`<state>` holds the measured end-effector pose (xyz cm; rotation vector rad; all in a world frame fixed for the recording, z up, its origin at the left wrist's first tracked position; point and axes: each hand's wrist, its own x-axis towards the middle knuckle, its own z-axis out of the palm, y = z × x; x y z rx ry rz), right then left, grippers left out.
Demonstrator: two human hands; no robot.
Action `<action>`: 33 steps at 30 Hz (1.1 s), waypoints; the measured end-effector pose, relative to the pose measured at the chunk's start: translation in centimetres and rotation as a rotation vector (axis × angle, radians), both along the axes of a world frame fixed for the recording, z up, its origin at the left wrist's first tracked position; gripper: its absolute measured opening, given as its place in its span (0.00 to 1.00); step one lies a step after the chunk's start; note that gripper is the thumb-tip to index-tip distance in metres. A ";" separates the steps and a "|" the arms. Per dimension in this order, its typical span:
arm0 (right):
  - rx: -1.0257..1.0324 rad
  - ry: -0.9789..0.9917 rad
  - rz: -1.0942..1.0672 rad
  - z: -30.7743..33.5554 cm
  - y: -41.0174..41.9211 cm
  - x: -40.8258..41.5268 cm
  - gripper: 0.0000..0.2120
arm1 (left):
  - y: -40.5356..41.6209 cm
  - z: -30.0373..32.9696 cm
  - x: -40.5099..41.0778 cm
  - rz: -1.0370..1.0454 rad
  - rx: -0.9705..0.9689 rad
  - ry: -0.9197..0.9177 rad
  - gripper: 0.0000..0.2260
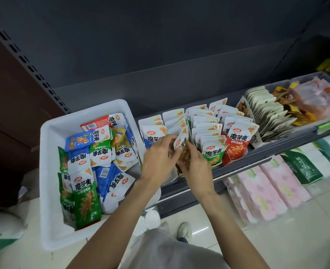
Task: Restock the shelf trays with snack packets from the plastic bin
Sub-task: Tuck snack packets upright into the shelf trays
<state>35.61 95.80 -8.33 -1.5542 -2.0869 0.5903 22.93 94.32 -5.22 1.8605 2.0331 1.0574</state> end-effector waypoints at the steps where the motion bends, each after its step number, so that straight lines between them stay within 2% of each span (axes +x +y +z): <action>1: -0.003 -0.022 -0.003 -0.1 0.0 0.0 0.28 | -0.1 -0.2 -0.2 0.002 0.034 0.036 0.11; 5: 0.011 -0.038 -0.017 -0.2 -0.6 0.2 0.29 | 0.1 -1.3 -0.4 0.022 0.156 0.262 0.07; 9: 0.057 -0.016 -0.020 0.2 -0.8 0.2 0.27 | 0.7 -1.8 -0.2 0.011 0.138 0.424 0.07; 12: 0.095 0.008 -0.014 0.8 -0.8 0.1 0.24 | 0.2 -0.9 -0.6 0.047 0.173 0.278 0.11; 15: 0.259 0.067 0.013 2.6 -1.3 -0.2 0.17 | -1.3 0.5 -2.2 0.116 0.317 0.126 0.10; 17: 0.381 0.112 0.117 4.0 -1.5 -1.0 0.14 | -3.1 0.9 -4.2 0.174 0.426 0.075 0.08; 19: 0.423 0.159 0.258 5.0 -1.6 -2.6 0.12 | -5.1 0.6 -6.8 0.243 0.447 0.100 0.08; 21: 0.444 0.156 0.392 5.2 -1.5 -5.2 0.11 | -7.1 -0.3 -10.0 0.322 0.327 0.171 0.08; 24: 0.385 0.082 0.573 4.4 -1.3 -9.9 0.10 | -9.0 -2.1 -14.6 0.425 -0.005 0.288 0.09; 27: 0.265 -0.081 0.674 2.7 -0.5 -14.8 0.11 | -9.5 -3.8 -17.3 0.446 -0.295 0.276 0.19; 30: 0.119 -0.287 0.744 1.4 0.4 -19.3 0.20 | -8.7 -5.0 -18.3 0.410 -0.512 0.250 0.30; 33: 0.037 -0.580 0.879 -0.1 0.9 -22.3 0.35 | -7.8 -5.9 -18.5 0.377 -0.599 0.252 0.34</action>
